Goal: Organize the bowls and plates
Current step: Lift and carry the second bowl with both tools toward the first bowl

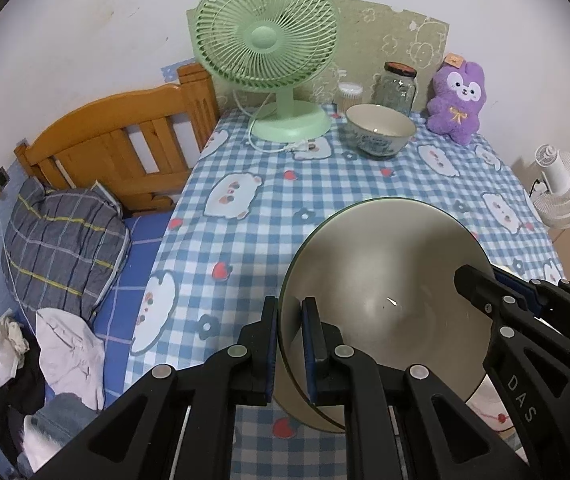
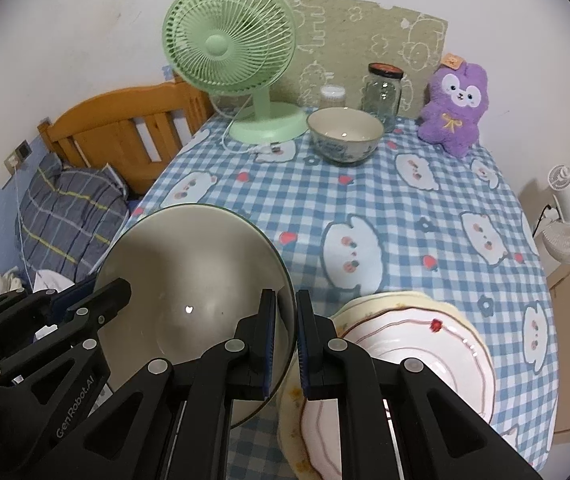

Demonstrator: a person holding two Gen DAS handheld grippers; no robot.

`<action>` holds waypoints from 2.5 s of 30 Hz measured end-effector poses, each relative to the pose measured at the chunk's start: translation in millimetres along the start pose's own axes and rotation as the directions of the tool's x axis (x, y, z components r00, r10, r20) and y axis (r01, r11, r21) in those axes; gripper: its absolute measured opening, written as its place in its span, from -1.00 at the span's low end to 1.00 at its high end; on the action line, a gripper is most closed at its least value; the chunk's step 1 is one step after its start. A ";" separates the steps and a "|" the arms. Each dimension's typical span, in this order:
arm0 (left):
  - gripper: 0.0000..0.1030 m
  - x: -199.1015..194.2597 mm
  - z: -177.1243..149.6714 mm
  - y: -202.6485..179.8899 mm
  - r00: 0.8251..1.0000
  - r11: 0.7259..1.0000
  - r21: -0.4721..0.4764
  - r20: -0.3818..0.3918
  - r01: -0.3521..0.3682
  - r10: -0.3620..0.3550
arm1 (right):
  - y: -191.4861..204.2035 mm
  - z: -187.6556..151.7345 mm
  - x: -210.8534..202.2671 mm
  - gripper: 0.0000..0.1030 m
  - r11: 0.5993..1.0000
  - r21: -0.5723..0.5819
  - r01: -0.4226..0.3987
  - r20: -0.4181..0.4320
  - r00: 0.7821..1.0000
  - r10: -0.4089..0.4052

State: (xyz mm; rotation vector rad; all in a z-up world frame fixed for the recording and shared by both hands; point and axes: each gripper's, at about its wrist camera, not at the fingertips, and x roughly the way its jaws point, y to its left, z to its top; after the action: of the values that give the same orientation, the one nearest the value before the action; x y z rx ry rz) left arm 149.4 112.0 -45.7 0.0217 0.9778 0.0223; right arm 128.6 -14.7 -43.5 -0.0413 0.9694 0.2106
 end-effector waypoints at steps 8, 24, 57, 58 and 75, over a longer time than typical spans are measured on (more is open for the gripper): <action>-0.84 8.4 -8.8 12.4 1.000 1.000 -0.013 -0.024 -0.007 0.007 | 13.5 -7.8 12.8 -0.76 1.000 -0.011 -0.008 -0.030 1.000 0.008; -0.84 28.5 -18.9 23.1 0.997 1.000 -0.026 -0.077 0.014 -0.016 | 21.1 -16.3 34.0 -0.76 1.000 -0.007 -0.002 -0.084 0.996 0.001; -0.45 45.0 -21.3 14.2 0.998 0.998 0.024 -0.032 0.061 -0.061 | 18.5 -12.6 47.8 -0.75 0.999 -0.016 0.041 -0.077 0.996 -0.042; -0.34 43.9 -21.6 13.1 0.998 0.998 0.027 -0.023 0.062 -0.062 | 19.0 -12.9 47.5 -0.75 0.999 -0.017 0.039 -0.076 0.996 -0.040; 0.15 37.8 -25.0 12.0 0.996 0.996 0.022 0.010 0.086 -0.086 | 23.2 -16.9 34.5 -0.74 0.997 -0.043 0.057 -0.039 0.998 -0.058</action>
State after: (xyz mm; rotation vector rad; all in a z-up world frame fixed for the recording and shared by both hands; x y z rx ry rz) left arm 149.7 125.4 -90.7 -0.0010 0.9671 -0.0674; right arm 129.2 11.3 -80.0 -0.1122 1.0023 0.1778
